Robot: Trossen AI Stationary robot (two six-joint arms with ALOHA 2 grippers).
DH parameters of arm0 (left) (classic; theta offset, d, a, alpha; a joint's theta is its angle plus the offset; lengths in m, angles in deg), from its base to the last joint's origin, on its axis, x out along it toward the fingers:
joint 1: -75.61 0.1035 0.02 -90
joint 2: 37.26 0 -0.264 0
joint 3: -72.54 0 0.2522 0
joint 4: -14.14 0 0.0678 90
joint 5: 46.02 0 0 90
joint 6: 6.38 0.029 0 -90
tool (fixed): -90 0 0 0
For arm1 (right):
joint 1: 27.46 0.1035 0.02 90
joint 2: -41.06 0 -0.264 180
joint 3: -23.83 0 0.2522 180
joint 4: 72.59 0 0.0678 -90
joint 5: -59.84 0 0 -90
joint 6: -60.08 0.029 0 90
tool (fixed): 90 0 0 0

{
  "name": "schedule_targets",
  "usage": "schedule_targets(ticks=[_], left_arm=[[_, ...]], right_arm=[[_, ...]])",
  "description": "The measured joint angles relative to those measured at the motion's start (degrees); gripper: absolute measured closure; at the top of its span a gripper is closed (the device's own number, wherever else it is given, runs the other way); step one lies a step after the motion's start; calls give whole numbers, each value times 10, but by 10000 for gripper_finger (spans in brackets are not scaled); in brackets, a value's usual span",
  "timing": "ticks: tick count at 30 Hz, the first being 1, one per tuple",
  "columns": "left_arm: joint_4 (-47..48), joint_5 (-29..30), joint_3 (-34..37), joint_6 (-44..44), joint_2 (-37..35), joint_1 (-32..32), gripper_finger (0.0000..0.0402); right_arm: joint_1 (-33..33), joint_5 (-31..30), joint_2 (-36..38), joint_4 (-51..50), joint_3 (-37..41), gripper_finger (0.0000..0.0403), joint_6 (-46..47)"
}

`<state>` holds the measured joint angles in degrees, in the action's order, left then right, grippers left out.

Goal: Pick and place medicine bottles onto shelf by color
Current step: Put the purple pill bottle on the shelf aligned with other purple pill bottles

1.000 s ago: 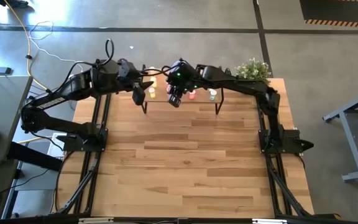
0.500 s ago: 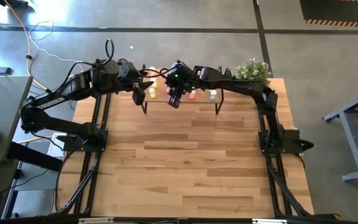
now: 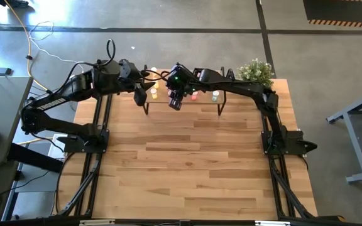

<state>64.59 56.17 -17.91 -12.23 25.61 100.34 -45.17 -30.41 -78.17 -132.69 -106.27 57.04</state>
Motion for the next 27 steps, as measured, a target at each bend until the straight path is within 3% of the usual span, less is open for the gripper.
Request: schedule_targets(ticks=[27], left_arm=[[0, 0, 0, 0, 0, 0, 186]], right_arm=[[-7, -11, -3, 8, 0, 293, 1]])
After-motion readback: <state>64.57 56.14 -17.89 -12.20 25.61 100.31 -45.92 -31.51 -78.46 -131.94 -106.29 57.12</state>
